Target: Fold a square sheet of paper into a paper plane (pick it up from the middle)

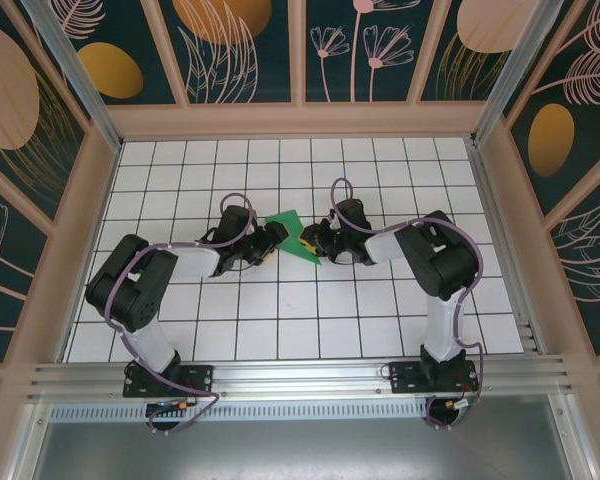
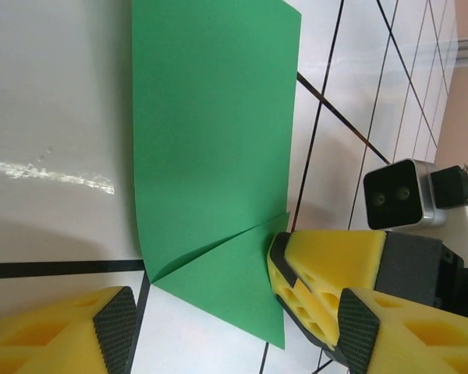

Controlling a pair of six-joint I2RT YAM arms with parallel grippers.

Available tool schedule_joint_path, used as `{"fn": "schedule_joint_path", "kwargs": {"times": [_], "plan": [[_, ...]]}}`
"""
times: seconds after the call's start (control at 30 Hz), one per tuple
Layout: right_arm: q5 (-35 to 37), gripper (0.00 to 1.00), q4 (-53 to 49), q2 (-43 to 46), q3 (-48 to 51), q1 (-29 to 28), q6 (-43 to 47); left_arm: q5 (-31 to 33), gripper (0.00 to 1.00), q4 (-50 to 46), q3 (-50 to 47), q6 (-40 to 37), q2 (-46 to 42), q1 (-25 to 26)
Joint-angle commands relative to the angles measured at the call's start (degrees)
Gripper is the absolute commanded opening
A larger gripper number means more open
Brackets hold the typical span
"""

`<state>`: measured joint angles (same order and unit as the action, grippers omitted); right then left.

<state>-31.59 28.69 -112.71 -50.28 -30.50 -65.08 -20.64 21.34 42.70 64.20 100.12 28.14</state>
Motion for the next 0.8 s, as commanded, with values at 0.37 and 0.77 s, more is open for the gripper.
{"fn": "schedule_joint_path", "kwargs": {"times": [0.37,0.77], "plan": [[0.5,0.24,-2.1,-3.2,1.2,1.1,0.6,-1.5,0.62,-1.5,4.6,0.3,3.6,0.9],[-0.4,0.30,-3.5,-2.2,-1.1,1.1,8.2,-1.7,0.48,-0.7,4.5,0.6,4.2,0.8]]}}
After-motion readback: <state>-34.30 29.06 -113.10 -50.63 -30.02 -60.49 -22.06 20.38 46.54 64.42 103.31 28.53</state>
